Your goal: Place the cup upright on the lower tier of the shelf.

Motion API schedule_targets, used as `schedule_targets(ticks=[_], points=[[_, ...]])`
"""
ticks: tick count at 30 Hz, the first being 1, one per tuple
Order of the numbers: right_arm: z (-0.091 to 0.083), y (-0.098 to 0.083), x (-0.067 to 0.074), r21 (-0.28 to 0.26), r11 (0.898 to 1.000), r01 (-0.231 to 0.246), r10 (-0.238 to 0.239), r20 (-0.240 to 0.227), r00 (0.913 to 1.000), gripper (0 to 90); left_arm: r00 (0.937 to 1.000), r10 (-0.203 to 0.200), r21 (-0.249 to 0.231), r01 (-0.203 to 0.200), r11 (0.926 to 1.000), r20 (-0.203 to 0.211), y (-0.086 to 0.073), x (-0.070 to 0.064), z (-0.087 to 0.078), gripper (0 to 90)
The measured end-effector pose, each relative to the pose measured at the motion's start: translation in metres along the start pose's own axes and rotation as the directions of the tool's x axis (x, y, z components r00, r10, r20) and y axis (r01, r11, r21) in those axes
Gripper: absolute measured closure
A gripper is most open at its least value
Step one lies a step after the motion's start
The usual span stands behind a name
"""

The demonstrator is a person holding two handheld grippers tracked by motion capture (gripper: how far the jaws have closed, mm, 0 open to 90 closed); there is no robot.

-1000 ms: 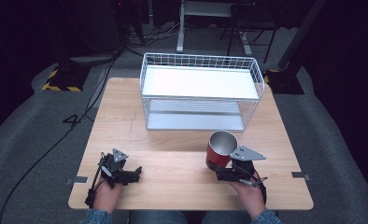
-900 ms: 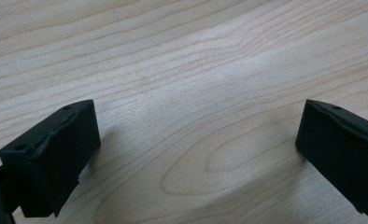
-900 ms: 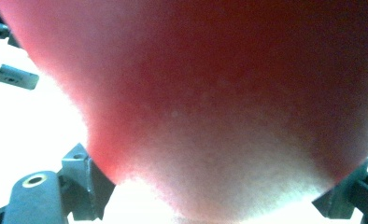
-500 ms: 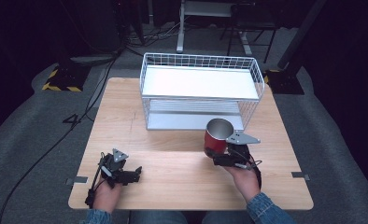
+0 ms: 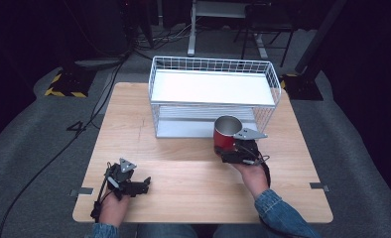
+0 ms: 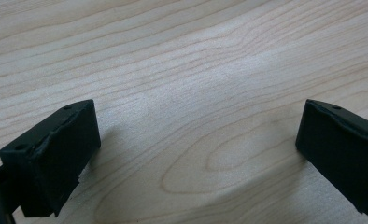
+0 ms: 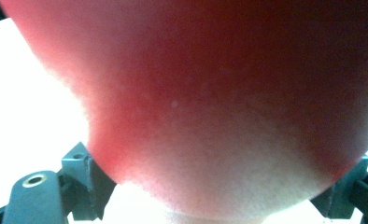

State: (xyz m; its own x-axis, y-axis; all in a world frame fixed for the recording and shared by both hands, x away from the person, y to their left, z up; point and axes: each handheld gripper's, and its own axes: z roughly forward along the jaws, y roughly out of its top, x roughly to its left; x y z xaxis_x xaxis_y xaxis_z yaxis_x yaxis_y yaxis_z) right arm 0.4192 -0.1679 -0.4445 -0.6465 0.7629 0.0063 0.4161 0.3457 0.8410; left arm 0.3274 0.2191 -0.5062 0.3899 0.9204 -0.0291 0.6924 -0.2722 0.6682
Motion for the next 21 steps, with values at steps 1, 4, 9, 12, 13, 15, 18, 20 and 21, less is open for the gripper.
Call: schedule_targets(ticks=[1,4,9,12,13,15,18,20,21], points=[[0.006,0.004,-0.001,0.002,1.0,0.004,-0.004,0.001,1.0,17.3,1.0,0.001,0.0,-0.001,1.0,-0.001,0.0,0.0,0.0,0.4],[0.016,0.01,-0.001,0.005,1.0,0.015,-0.015,0.005,0.9999,17.3,1.0,0.0,-0.001,0.0,1.0,-0.003,0.0,0.0,0.0,0.3],[0.028,0.017,-0.001,0.005,1.0,0.029,-0.029,0.01,0.9995,17.3,0.9999,-0.01,-0.001,0.01,1.0,-0.014,0.0,-0.001,0.0,0.2],[0.04,0.02,-0.002,-0.001,1.0,0.013,-0.013,0.007,0.9999,17.3,0.9997,-0.015,0.0,0.015,0.9999,-0.021,-0.001,-0.001,-0.001,0.2],[0.04,0.02,-0.002,-0.001,1.0,0.013,-0.013,0.007,0.9999,17.3,0.9997,-0.015,0.0,0.015,0.9999,-0.021,-0.001,-0.001,-0.001,0.2],[0.049,0.022,-0.004,-0.002,1.0,-0.003,0.003,0.016,0.9999,17.3,0.9995,-0.02,0.001,0.02,0.9998,-0.023,-0.001,-0.001,-0.001,0.2],[0.056,0.023,-0.007,-0.007,1.0,-0.01,0.01,0.031,0.9995,17.3,0.9994,-0.026,-0.001,0.026,0.9997,-0.025,-0.002,-0.002,-0.001,0.2],[0.059,0.023,-0.008,-0.007,1.0,-0.017,0.018,0.033,0.9993,17.3,0.9995,-0.021,0.002,0.021,0.9998,-0.025,-0.002,-0.001,-0.002,0.2],[0.065,0.024,-0.012,-0.01,0.999,-0.033,0.033,0.036,0.9988,17.3,0.9994,-0.022,0.003,0.022,0.9997,-0.025,-0.002,-0.002,-0.002,0.2]])
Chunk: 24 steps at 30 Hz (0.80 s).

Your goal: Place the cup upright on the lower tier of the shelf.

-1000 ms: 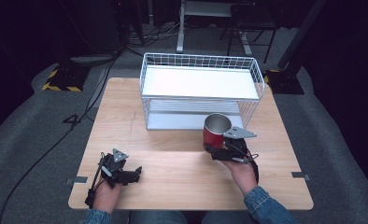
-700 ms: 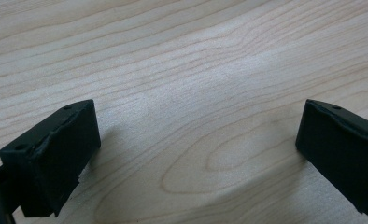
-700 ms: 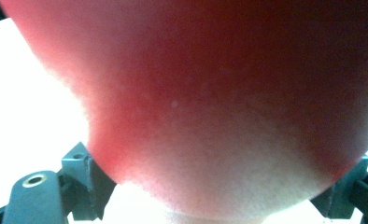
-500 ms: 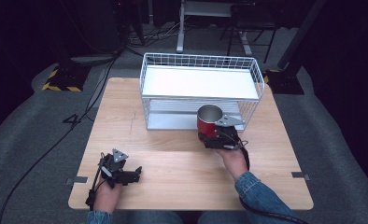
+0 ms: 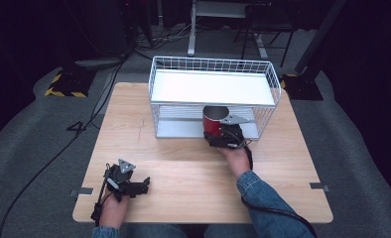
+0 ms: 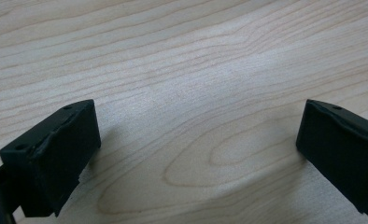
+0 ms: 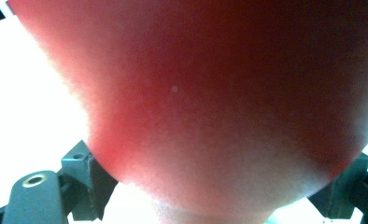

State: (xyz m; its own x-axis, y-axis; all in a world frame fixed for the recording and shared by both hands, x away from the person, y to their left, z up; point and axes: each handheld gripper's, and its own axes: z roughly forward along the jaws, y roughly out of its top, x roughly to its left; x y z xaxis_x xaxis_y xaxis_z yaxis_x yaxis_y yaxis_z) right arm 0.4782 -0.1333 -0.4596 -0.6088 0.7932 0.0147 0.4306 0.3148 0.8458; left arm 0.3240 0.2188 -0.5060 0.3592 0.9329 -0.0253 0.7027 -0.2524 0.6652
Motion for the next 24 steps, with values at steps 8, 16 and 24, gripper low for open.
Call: schedule_targets(ticks=[8,16,24], points=[[0.013,0.002,-0.009,-0.03,0.999,-0.01,0.011,0.029,0.9995,17.2,1.0,-0.003,-0.001,0.003,1.0,0.0,0.0,0.0,0.0,0.2],[0.025,0.006,-0.016,-0.048,0.999,0.003,-0.001,0.051,0.9987,17.2,1.0,0.002,-0.001,-0.002,1.0,0.001,0.001,0.001,0.001,0.2],[0.042,0.007,-0.021,-0.067,0.998,-0.01,0.014,0.063,0.9979,17.1,1.0,0.003,-0.002,-0.003,1.0,0.0,0.001,0.001,0.001,0.2]])
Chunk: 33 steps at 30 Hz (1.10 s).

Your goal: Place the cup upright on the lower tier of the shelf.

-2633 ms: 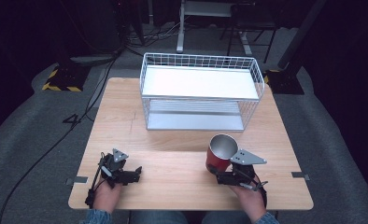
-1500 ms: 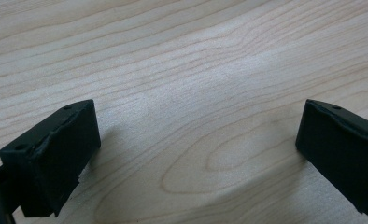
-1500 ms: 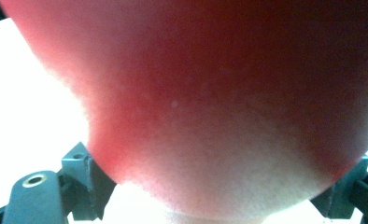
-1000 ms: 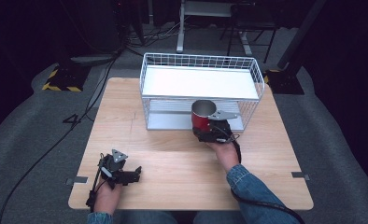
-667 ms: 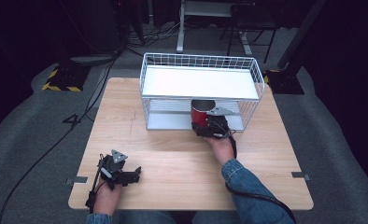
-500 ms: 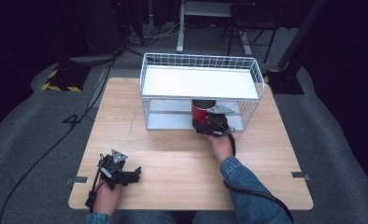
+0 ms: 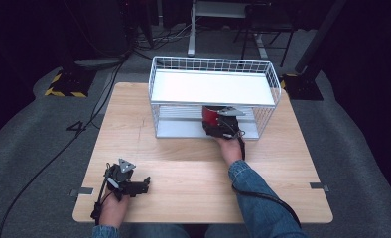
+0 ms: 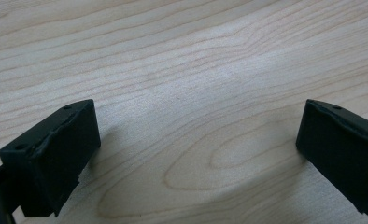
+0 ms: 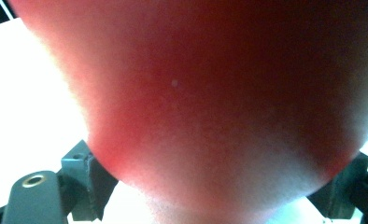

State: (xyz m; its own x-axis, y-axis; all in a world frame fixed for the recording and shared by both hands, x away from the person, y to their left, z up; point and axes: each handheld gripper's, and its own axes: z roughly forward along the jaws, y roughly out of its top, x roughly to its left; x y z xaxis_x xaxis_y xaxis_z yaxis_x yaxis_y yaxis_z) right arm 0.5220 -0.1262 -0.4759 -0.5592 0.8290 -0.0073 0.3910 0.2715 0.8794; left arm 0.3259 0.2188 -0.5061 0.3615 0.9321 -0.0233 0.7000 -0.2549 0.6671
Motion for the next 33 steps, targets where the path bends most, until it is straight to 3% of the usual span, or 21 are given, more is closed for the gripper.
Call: schedule_targets(ticks=[8,14,19,26,33], points=[[0.01,0.0,0.0,-0.001,1.0,-0.005,0.005,0.01,0.9999,17.1,1.0,0.004,0.002,-0.004,1.0,0.002,0.0,0.0,0.0,0.1],[0.016,0.001,0.0,-0.007,1.0,0.021,-0.021,0.019,0.9996,17.0,1.0,0.001,0.002,-0.001,1.0,0.005,0.0,0.0,0.0,0.1],[0.018,-0.001,-0.002,-0.014,1.0,0.007,-0.007,0.02,0.9998,16.6,1.0,0.005,0.002,-0.005,1.0,0.002,0.0,0.0,0.0,0.0],[0.019,-0.001,0.002,0.011,0.999,0.033,-0.033,0.048,0.9983,15.9,1.0,0.005,0.002,-0.005,1.0,0.003,0.0,0.0,0.0,0.0],[0.017,-0.002,-0.003,0.015,1.0,0.006,-0.006,0.009,0.9999,16.4,1.0,0.005,0.002,-0.005,1.0,0.004,0.0,0.0,0.0,0.1]])
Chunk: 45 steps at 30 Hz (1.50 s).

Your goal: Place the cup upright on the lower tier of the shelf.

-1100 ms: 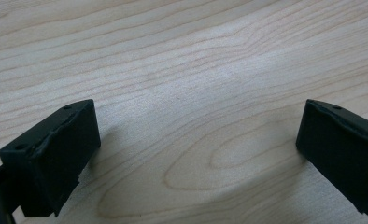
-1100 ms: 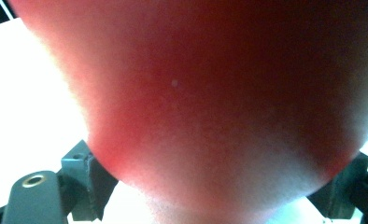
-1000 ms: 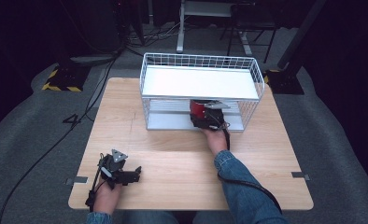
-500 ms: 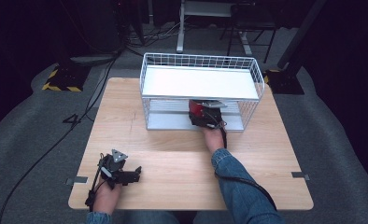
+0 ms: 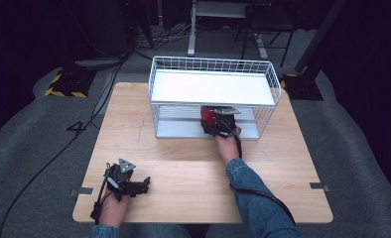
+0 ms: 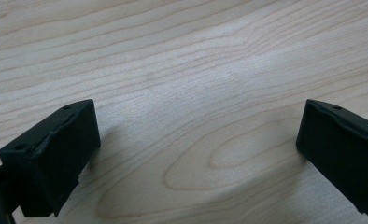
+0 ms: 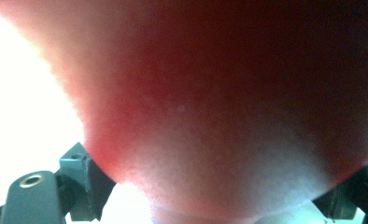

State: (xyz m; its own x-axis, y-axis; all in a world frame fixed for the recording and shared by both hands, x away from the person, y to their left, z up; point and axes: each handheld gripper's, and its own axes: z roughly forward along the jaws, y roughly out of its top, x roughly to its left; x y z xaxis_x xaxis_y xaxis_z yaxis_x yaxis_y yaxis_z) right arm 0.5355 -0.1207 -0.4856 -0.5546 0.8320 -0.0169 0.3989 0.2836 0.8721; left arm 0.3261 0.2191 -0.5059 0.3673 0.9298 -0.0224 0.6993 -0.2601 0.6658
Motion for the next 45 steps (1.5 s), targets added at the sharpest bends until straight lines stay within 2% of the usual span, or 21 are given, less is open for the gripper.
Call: schedule_targets(ticks=[7,11,13,18,21,26,27,29,31,33,34,37,38,40,45], points=[[-0.004,0.0,-0.003,0.03,1.0,0.01,-0.009,-0.02,0.9998,15.8,1.0,-0.007,-0.002,0.007,1.0,0.004,0.001,0.0,0.001,0.2],[-0.011,0.0,-0.003,0.089,0.996,0.017,-0.015,-0.023,0.9996,16.0,1.0,-0.004,-0.002,0.004,1.0,0.004,0.001,0.0,0.001,0.2],[-0.015,-0.002,-0.005,0.1,0.995,0.021,-0.018,-0.027,0.9995,16.0,1.0,0.0,0.0,0.0,1.0,0.005,0.001,0.0,0.001,0.2],[-0.025,-0.008,-0.009,0.098,0.995,-0.014,0.018,-0.037,0.9991,16.1,1.0,-0.003,-0.001,0.003,1.0,0.004,0.002,0.0,0.002,0.2],[-0.033,-0.012,-0.012,0.099,0.995,-0.013,0.017,-0.042,0.999,16.1,1.0,-0.001,-0.001,0.001,1.0,0.004,0.002,0.0,0.002,0.2],[-0.05,-0.014,-0.016,0.097,0.995,-0.003,0.008,-0.058,0.9983,16.0,1.0,0.0,-0.001,0.0,1.0,0.006,0.002,0.0,0.002,0.1],[-0.059,-0.014,-0.017,0.1,0.995,0.004,0.002,-0.064,0.9979,16.0,1.0,-0.001,-0.001,0.001,1.0,0.007,0.002,0.0,0.002,0.1],[-0.062,-0.014,-0.017,0.096,0.995,0.007,0.0,-0.069,0.9976,16.1,1.0,0.0,-0.001,0.0,1.0,0.006,0.002,0.0,0.002,0.1],[-0.078,-0.014,-0.02,0.081,0.997,0.007,-0.001,-0.075,0.9972,16.0,0.9999,0.005,-0.001,-0.005,1.0,0.009,0.003,0.0,0.002,0.1],[-0.081,-0.014,-0.021,0.078,0.997,0.004,0.003,-0.08,0.9968,16.1,0.9999,0.007,-0.001,-0.007,1.0,0.009,0.003,0.0,0.002,0.1],[-0.091,-0.014,-0.022,0.074,0.997,0.008,-0.002,-0.084,0.9965,16.0,0.9999,0.006,-0.001,-0.006,1.0,0.01,0.003,0.0,0.003,0.1],[-0.101,-0.015,-0.024,0.066,0.998,0.005,0.001,-0.087,0.9962,16.0,0.9999,0.006,0.0,-0.006,1.0,0.008,0.003,0.001,0.003,0.1],[-0.112,-0.017,-0.027,0.057,0.998,0.008,-0.003,-0.085,0.9964,16.1,0.9999,0.006,0.0,-0.006,1.0,0.011,0.004,0.001,0.003,0.1],[-0.117,-0.017,-0.029,0.056,0.998,0.007,-0.003,-0.084,0.9965,16.0,0.9999,0.014,0.001,-0.014,0.9999,0.01,0.004,0.001,0.004,0.1],[-0.147,-0.022,-0.039,0.042,0.999,0.006,-0.003,-0.078,0.997,16.0,0.9999,0.009,0.001,-0.009,1.0,0.015,0.005,0.002,0.004,0.3]])
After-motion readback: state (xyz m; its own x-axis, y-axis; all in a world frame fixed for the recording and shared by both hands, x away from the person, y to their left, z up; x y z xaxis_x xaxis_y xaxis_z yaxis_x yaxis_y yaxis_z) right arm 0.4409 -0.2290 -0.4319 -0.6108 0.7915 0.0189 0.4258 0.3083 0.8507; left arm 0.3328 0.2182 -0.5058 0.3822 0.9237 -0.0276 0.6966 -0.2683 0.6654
